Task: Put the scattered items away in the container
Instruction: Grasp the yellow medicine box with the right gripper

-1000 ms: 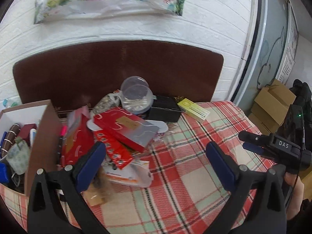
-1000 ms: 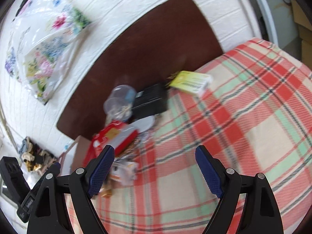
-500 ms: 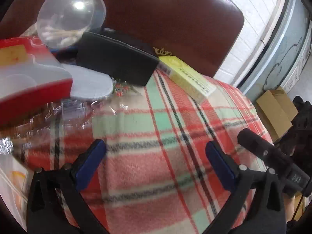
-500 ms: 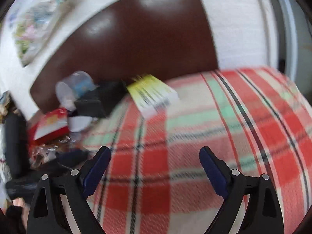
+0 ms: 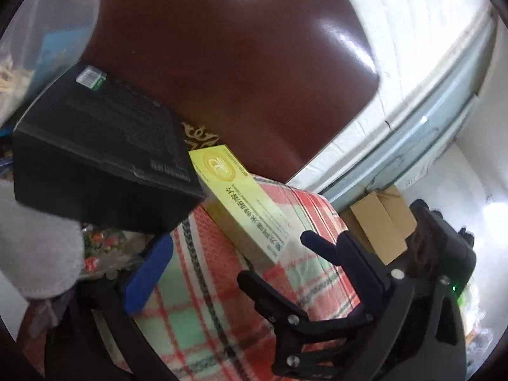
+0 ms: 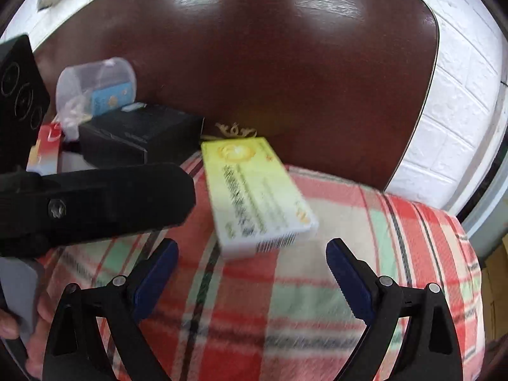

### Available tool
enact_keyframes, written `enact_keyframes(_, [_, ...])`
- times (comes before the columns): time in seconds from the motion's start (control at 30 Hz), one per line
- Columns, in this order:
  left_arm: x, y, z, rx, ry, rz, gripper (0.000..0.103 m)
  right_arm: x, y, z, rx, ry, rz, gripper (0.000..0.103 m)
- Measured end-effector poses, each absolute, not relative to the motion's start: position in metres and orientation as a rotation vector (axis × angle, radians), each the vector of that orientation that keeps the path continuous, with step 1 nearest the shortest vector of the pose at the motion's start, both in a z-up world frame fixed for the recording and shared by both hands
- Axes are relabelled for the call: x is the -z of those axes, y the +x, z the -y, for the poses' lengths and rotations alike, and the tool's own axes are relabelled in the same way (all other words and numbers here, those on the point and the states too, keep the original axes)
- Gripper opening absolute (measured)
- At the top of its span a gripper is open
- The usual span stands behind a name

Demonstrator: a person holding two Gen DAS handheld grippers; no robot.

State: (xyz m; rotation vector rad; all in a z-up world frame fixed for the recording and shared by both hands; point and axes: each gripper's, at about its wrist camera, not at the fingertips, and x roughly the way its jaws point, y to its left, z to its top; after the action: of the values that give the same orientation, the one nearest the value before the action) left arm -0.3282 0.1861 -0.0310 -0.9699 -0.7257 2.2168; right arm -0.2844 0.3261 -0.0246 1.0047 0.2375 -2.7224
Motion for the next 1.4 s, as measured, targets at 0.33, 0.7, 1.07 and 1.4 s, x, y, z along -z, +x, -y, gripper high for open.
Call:
enact_keyframes(0.33, [0.017, -0.362, -0.233, -2.147, -1.305, 0.972, 0.103, 0.033, -0.309, -0.366, 2.603, 1.005, 0.05, 0.095])
enact_keyframes(0.7, [0.023, -0.372, -0.245, -2.093, -1.324, 1.04, 0.102, 0.041, -0.319, -0.368, 2.553, 1.043, -0.002, 0.094])
enact_keyframes(1.07, [0.024, -0.339, -0.226, -2.068, -1.313, 0.819, 0.096, 0.043, -0.271, -0.364, 2.588, 1.085, 0.067, 0.071])
enact_keyframes(1.4, [0.027, -0.248, -0.25, -2.15, -1.422, 0.405, 0.095, 0.045, -0.17, -0.367, 2.598, 1.162, 0.105, 0.071])
